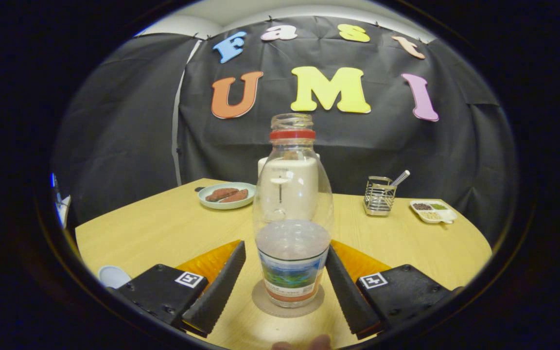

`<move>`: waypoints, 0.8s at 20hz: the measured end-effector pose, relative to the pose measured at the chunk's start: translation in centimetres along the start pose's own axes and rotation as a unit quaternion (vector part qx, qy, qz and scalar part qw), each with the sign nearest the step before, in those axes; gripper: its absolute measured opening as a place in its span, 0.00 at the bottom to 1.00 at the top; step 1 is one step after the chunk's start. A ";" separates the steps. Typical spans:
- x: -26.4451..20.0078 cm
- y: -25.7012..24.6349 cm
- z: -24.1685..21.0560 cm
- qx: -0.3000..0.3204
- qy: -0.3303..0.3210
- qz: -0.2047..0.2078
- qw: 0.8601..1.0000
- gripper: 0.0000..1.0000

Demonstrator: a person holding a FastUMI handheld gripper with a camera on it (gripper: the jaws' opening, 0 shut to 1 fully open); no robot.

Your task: Take the bottle from table, then pour the juice into the cup, finally place the bottle on the coaster

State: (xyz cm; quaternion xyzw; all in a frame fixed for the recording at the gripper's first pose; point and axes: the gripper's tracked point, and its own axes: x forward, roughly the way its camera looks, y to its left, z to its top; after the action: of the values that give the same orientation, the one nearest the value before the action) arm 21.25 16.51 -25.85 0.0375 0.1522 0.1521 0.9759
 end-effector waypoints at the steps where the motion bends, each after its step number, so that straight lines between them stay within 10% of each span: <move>1: -0.3 -0.2 0.5 -0.003 -0.004 -0.004 1.000 1.00; 16: -15.3 0.8 15.4 -0.026 -0.123 -0.027 0.992 1.00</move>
State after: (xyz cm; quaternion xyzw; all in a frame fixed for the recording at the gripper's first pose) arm 11.89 12.10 -6.73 0.0261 0.0281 0.1240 0.9915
